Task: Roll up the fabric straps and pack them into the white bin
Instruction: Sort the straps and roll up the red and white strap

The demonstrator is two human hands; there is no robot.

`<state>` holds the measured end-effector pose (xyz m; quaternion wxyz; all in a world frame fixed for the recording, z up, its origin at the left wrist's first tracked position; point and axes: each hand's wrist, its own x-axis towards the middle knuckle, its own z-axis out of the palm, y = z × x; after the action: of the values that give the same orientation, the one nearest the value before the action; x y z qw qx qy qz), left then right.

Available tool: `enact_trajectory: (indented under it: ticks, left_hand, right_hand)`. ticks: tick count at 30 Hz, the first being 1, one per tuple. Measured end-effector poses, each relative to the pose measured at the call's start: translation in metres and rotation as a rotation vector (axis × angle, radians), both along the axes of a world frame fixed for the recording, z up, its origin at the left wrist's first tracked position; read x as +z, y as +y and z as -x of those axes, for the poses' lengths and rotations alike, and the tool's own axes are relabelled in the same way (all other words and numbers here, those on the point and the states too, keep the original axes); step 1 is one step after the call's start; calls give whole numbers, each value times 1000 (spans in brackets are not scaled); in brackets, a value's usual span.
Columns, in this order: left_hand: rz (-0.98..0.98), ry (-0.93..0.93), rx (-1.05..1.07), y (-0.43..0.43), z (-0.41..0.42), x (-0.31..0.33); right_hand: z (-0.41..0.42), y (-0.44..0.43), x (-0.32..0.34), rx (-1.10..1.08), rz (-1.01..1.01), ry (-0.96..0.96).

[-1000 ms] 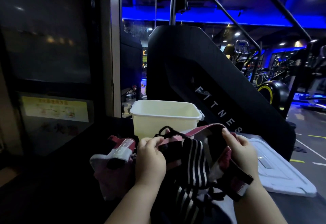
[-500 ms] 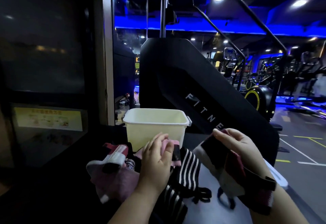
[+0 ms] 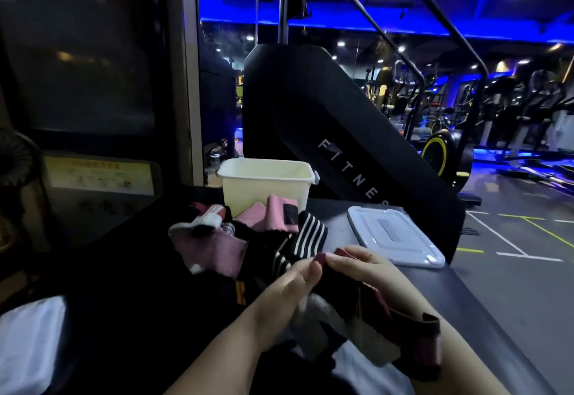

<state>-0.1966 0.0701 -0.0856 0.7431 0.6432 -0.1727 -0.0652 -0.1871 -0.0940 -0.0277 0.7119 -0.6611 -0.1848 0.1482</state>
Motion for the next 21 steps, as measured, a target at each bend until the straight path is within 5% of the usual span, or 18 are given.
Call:
enact_trajectory:
  ticks: [5,13,21]
  left_hand:
    - [-154,84,314,-6,25,-10]
    - [-346,98,582,-10,50,-24]
    - [-410,75,714,-12,59,-27]
  right_hand:
    - [8,5,-37,-206,240,-67]
    - [38,-7,-57,-370,293,-25]
    - [65,-32,-57,-199,537,107]
